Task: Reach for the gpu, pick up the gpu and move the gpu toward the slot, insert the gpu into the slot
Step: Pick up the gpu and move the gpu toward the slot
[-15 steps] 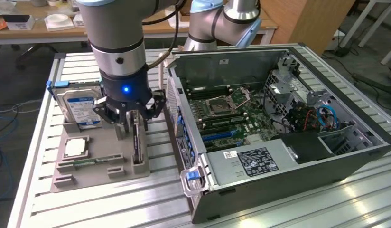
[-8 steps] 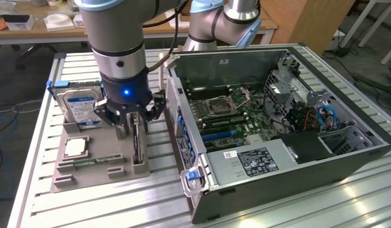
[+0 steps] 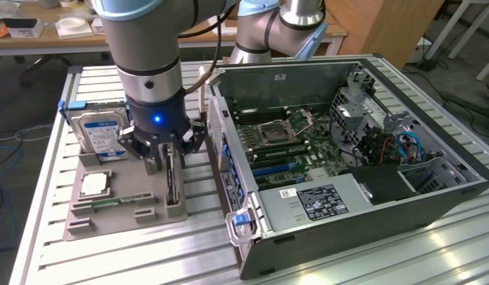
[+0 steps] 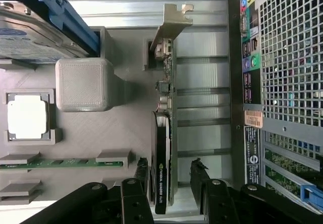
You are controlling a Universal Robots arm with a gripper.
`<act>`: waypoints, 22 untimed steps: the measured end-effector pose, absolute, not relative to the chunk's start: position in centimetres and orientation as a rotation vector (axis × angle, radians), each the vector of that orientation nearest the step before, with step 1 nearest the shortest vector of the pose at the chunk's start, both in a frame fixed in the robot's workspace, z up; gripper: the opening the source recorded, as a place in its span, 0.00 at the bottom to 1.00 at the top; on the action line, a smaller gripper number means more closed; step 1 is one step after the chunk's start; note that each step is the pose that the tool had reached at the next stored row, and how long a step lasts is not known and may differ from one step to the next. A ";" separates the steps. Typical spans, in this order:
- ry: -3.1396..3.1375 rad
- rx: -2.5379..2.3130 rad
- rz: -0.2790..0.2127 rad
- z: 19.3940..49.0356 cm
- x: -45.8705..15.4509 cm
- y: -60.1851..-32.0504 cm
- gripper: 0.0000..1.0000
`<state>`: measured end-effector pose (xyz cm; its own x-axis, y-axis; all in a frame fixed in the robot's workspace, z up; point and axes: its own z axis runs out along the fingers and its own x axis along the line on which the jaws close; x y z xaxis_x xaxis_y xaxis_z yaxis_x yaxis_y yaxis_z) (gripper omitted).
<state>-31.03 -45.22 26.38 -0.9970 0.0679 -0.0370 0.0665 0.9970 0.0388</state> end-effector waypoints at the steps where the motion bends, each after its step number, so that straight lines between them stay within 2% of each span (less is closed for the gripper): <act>1: 3.101 0.106 0.058 26.2 -31.0 -45.2 0.47; 22: 3.101 0.114 0.062 23.7 -31.1 -45.2 0.47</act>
